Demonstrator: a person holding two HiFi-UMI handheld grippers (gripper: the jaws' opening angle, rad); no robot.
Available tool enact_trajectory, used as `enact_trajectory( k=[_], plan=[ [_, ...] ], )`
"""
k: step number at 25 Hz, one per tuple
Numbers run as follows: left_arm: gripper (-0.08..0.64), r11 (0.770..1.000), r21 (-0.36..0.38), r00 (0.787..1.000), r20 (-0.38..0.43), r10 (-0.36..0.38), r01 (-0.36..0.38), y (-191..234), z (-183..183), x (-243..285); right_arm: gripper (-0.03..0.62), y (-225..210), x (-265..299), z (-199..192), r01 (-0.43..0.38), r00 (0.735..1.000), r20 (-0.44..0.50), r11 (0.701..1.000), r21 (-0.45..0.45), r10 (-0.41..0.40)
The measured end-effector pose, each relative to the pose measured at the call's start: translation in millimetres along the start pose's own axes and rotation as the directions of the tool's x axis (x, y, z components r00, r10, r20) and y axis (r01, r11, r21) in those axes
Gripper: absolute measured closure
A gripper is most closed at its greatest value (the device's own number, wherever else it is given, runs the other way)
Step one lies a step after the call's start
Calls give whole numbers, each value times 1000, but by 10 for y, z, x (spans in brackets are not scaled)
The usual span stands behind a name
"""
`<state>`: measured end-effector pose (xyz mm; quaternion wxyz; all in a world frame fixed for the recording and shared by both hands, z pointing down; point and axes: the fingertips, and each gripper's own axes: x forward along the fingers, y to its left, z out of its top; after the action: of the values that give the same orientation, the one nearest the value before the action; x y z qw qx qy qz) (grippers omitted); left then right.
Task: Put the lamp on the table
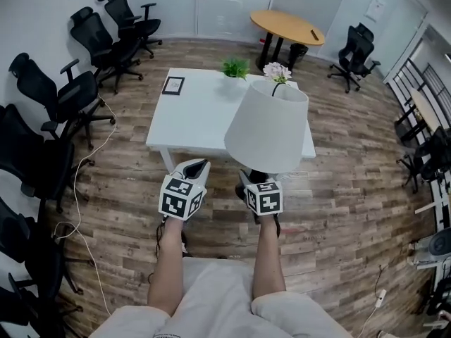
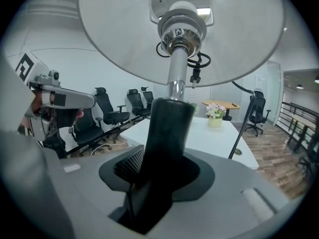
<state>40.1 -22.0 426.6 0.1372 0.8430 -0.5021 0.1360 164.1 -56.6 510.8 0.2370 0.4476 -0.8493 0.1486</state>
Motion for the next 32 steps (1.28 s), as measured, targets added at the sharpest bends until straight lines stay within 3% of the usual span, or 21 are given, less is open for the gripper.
enact_trajectory(
  k=[9, 15, 23, 27, 32],
  plan=[
    [559, 990, 15, 990, 32, -141, 140, 408, 282, 192, 397, -31, 205, 353, 102, 994, 25, 994, 38, -103],
    [559, 960, 59, 961, -48, -272, 274, 577, 194, 212, 397, 173, 373, 386, 164, 986, 23, 983, 78, -166],
    [559, 953, 49, 953, -74, -294, 298, 966, 52, 149, 397, 489, 527, 327, 233, 972, 8, 964, 126, -236],
    [559, 939, 45, 937, -89, -336, 341, 1055, -67, 74, 397, 624, 595, 267, 256, 966, 2, 955, 150, -259],
    [559, 941, 28, 939, -79, -334, 337, 1192, -102, 2, 397, 692, 688, 327, 268, 963, -4, 953, 142, -271]
  ],
)
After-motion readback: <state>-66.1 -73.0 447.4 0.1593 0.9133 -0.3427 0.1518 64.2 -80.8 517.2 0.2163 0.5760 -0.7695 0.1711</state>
